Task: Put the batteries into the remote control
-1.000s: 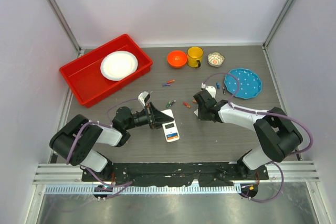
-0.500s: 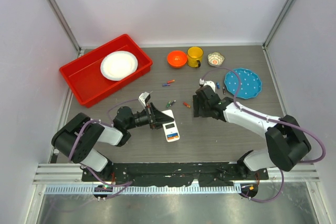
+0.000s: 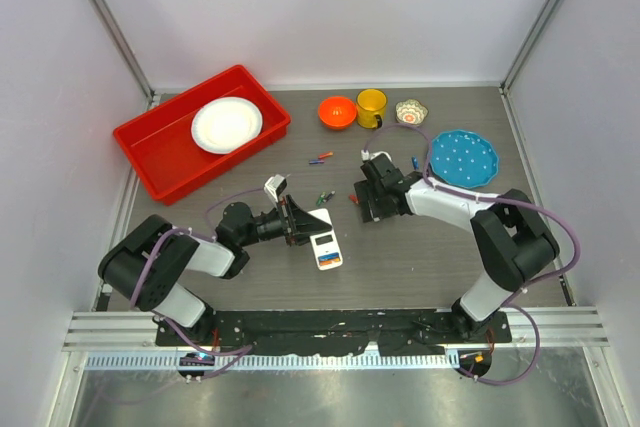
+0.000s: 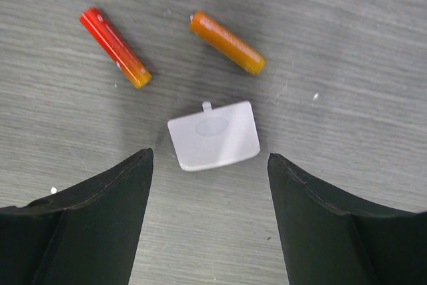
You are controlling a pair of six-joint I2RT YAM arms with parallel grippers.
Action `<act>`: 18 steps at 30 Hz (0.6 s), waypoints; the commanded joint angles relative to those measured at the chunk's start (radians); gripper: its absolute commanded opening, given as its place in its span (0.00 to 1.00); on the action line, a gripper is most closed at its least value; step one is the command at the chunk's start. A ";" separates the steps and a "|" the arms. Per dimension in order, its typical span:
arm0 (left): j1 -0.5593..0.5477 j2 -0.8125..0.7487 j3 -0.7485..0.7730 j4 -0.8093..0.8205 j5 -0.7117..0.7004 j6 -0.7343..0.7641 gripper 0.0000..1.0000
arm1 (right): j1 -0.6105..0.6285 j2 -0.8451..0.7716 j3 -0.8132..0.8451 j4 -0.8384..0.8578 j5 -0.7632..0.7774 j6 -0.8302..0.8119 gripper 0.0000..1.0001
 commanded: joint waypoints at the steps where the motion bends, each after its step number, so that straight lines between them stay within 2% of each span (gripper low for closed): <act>1: 0.005 -0.036 0.015 0.256 0.008 -0.006 0.00 | -0.016 0.032 0.073 0.023 -0.030 -0.064 0.75; 11: 0.004 -0.047 0.015 0.256 0.010 -0.001 0.00 | -0.019 0.074 0.059 0.017 -0.048 -0.065 0.75; 18: 0.005 -0.047 0.013 0.256 0.010 0.000 0.00 | -0.019 0.081 0.042 0.009 -0.073 -0.035 0.65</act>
